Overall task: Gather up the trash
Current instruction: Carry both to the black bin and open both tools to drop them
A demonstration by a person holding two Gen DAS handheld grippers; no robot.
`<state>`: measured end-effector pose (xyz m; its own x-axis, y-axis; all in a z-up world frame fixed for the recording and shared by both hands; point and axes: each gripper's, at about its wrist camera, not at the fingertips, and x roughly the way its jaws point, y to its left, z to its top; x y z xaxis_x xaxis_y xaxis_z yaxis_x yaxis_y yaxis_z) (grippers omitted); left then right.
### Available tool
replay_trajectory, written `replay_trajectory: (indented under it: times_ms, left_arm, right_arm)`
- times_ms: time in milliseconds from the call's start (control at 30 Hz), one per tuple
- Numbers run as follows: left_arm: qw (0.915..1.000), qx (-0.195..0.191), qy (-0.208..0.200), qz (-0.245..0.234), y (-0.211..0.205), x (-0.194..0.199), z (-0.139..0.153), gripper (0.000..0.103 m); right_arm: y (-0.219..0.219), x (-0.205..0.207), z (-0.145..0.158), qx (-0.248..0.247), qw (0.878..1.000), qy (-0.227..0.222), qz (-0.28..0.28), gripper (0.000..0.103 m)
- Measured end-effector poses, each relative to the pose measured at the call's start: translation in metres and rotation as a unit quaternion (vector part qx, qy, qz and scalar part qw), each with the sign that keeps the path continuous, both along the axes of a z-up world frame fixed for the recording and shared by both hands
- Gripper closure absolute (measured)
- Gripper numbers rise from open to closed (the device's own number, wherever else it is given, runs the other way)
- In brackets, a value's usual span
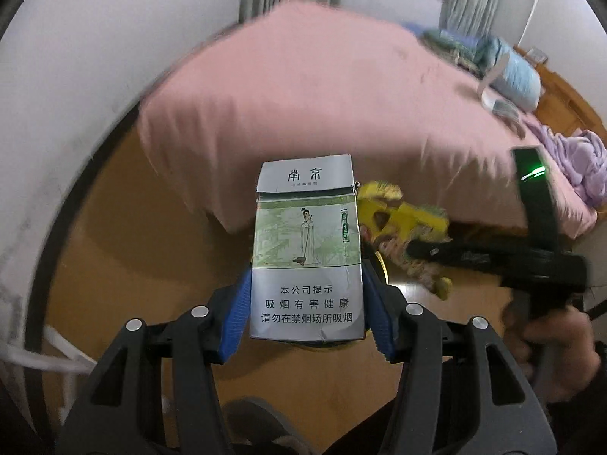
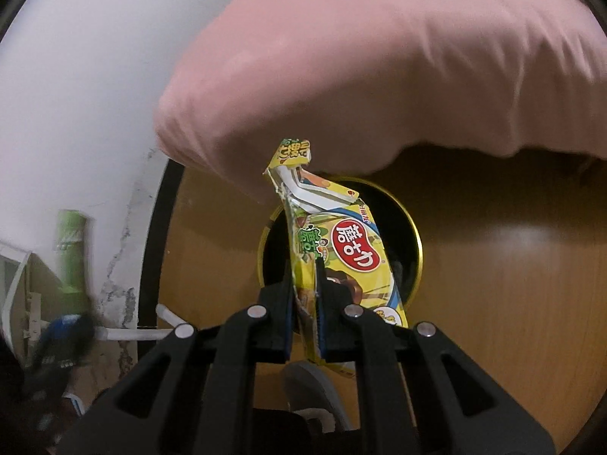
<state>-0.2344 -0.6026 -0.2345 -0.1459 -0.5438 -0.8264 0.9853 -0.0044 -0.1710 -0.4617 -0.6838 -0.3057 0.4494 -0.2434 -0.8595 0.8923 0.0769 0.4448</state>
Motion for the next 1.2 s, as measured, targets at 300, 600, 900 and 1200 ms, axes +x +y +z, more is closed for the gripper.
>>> replay_trajectory:
  times_ms: [300, 600, 900, 1200]
  left_arm:
    - [0.9992, 0.032, 0.013, 0.021, -0.039, -0.023, -0.044, 0.049]
    - [0.9986, 0.042, 0.022, 0.021, -0.040, -0.020, -0.041, 0.049]
    - [0.9985, 0.046, 0.022, 0.016, -0.037, -0.020, -0.042, 0.049]
    - [0.9983, 0.053, 0.024, 0.009, -0.037, -0.023, -0.043, 0.041]
  right_arm:
    - [-0.005, -0.010, -0.022, 0.021, 1.000, -0.003, -0.012, 0.093]
    - [-0.007, -0.003, -0.022, 0.024, 1.000, 0.000, 0.000, 0.087]
    - [-0.003, -0.011, -0.013, 0.003, 1.000, 0.000, -0.020, 0.029]
    - [-0.004, -0.014, -0.020, 0.014, 0.999, -0.007, -0.035, 0.029]
